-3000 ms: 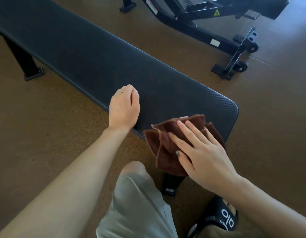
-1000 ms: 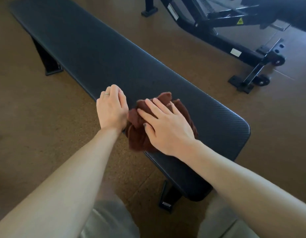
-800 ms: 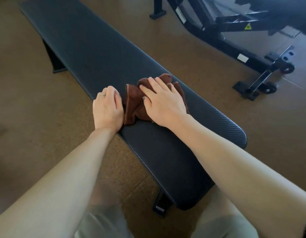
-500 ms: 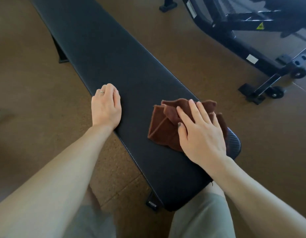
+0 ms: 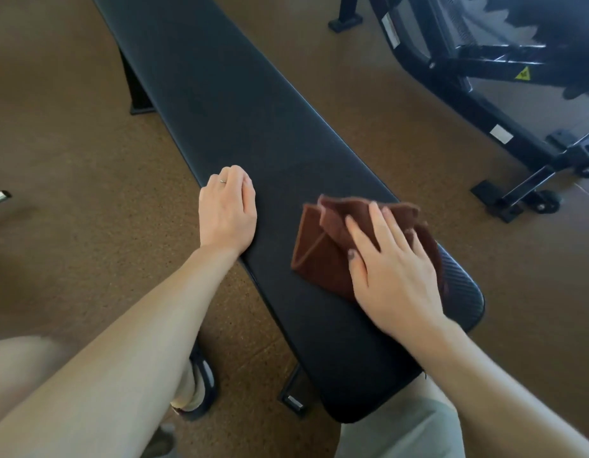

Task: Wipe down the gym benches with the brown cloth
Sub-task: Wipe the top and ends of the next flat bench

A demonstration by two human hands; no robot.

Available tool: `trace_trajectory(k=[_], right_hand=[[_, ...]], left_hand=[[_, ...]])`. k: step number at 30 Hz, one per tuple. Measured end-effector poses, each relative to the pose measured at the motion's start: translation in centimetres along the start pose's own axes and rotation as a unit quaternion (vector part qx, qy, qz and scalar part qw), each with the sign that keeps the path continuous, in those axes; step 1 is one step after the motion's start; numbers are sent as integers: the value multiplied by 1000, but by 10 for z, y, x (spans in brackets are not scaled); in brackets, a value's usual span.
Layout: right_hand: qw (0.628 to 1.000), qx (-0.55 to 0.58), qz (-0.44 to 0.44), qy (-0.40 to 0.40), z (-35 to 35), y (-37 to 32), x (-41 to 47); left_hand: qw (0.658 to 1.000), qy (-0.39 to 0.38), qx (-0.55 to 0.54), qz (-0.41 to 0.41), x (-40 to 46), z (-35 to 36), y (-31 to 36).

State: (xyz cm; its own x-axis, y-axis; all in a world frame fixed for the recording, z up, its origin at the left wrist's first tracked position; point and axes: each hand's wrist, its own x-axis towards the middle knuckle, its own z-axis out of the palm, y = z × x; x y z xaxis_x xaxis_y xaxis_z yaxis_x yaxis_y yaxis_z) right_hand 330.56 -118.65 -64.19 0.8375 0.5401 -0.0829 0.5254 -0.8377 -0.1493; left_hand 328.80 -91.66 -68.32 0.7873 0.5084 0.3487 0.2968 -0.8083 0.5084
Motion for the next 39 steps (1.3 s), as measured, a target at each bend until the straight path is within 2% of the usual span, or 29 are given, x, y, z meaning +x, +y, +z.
trace_trajectory(k=[3, 9, 12, 14, 18, 20, 24, 29, 31, 36, 39], right_hand=[[1000, 8, -5, -23, -1, 3, 3], [1000, 19, 21, 9, -2, -12, 129], [999, 10, 31, 4, -2, -27, 158], [1000, 2, 24, 4, -2, -30, 140], [1000, -13, -22, -7, 2, -37, 46], [999, -18, -32, -31, 3, -36, 41], [999, -10, -36, 4, 3, -41, 114], [1000, -7, 23, 15, 2, -66, 197], [1000, -7, 17, 16, 3, -68, 180], [999, -16, -45, 12, 10, -73, 71], [998, -11, -63, -11, 10, -69, 70]], left_hand=[[1000, 7, -13, 3, 0, 0, 0], [999, 14, -33, 3, 2, 3, -3], [999, 14, -44, 2, 4, 2, -4], [999, 12, -45, 1, 3, 2, -3], [999, 14, -51, 3, 0, 1, -5], [998, 14, -58, -6, 1, 1, -6], [998, 12, -66, -11, 3, 2, -5], [997, 1, -69, -22, 5, 1, -8], [997, -1, -77, -22, 5, 1, -6], [996, 7, -83, -8, 4, 2, -8], [996, 8, -87, -11, 4, 2, -9]])
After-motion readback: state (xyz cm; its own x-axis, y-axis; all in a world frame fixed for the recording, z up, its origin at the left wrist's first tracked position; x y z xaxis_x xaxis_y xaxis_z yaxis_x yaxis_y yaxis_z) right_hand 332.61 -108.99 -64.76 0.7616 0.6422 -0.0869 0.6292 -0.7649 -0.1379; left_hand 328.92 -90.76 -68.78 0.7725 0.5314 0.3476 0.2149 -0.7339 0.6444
